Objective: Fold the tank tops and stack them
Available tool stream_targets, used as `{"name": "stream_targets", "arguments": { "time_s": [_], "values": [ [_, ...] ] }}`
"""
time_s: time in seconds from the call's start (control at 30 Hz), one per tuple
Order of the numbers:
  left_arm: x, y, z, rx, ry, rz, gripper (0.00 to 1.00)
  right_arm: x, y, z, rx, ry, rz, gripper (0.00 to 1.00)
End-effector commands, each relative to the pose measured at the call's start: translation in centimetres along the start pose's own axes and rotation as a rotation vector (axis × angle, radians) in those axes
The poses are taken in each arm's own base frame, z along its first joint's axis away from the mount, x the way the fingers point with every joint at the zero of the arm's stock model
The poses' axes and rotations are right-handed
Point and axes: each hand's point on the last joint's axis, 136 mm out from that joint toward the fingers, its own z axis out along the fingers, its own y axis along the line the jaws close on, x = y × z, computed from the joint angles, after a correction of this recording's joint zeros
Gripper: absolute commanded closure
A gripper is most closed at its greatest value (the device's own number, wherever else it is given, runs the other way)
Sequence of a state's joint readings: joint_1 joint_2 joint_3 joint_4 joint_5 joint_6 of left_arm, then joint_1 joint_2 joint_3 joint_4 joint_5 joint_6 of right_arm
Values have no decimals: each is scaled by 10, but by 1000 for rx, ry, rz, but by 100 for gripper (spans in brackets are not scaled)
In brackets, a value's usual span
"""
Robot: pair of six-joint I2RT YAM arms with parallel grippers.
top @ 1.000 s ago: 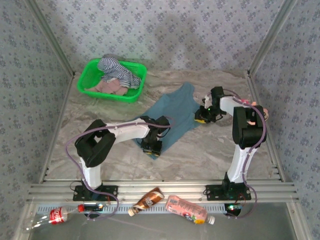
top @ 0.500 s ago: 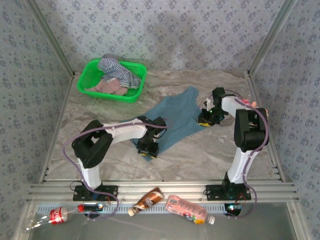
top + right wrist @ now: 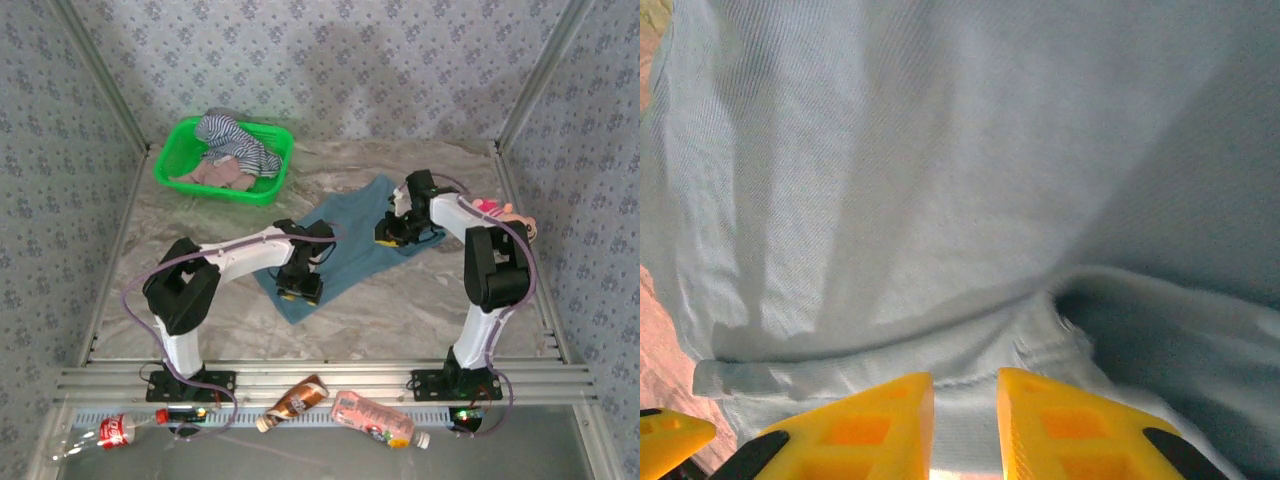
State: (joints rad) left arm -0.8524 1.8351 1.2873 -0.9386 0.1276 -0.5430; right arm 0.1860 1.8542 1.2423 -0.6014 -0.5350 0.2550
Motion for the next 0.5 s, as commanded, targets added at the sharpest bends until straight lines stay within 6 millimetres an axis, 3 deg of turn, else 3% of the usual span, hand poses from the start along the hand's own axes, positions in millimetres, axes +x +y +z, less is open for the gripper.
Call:
{"name": "stream_targets", "arguments": {
  "time_s": [0.0, 0.23, 0.33, 0.47],
  "values": [
    [-3, 4, 9, 11, 3, -28, 49, -13, -5, 17, -13, -12, 23, 75],
    [3, 21, 28, -21, 41, -26, 49, -24, -20, 37, 28, 17, 1, 76],
    [8, 27, 31, -32, 61, -25, 48, -30, -22, 33, 4, 3, -5, 76],
    [15, 37, 36, -58, 91, -20, 48, -40, -17, 13, -33, -31, -35, 72]
  ]
}}
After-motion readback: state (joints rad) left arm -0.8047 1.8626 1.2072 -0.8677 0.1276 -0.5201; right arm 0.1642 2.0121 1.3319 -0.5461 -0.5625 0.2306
